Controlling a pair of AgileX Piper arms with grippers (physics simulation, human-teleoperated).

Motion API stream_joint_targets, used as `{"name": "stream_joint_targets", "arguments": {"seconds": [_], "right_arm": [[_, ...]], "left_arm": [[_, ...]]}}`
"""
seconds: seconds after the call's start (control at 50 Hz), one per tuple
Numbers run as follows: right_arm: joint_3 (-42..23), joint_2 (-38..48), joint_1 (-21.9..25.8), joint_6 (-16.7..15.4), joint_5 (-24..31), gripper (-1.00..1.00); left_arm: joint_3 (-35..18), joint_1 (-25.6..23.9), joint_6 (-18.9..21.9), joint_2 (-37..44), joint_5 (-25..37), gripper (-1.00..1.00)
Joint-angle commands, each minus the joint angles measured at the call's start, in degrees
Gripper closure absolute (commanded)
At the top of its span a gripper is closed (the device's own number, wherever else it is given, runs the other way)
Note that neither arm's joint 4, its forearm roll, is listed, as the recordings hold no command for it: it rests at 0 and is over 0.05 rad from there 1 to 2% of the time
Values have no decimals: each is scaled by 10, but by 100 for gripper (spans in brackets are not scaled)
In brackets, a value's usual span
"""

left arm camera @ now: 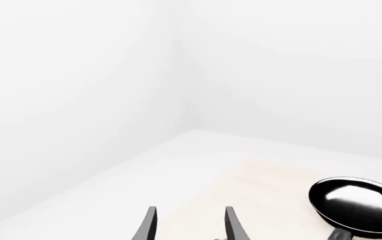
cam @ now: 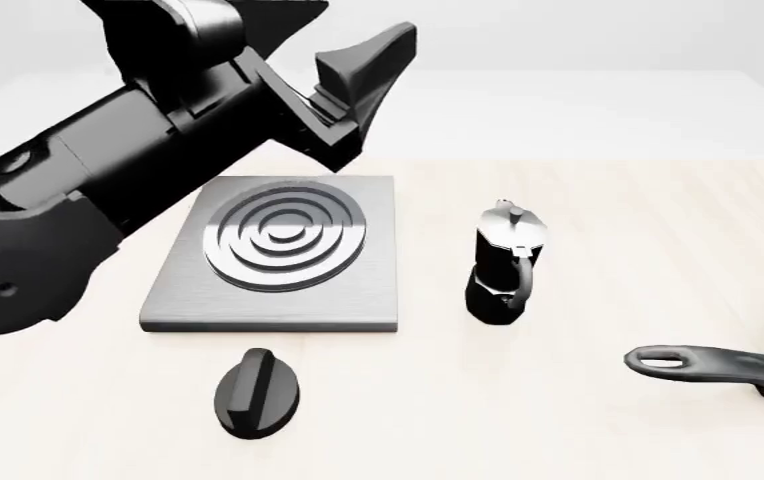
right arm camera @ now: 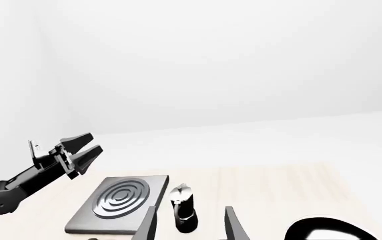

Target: Put the frying pan on the stove.

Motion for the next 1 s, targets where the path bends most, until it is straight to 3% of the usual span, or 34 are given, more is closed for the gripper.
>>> {"name": "stream_joint_targets", "arguments": {"seconds": [0.02, 0.52, 1.0], "right_arm": [[1, 0, 0, 1, 0, -100], [4, 0, 2, 2, 0, -100], [4, 0, 6, 1, 0, -100]], "left_arm": [[-54, -35, -3, 39, 27, -100], [-153, -105, 42, 113, 99, -100], [-256, -142, 47, 186, 170, -100]]}}
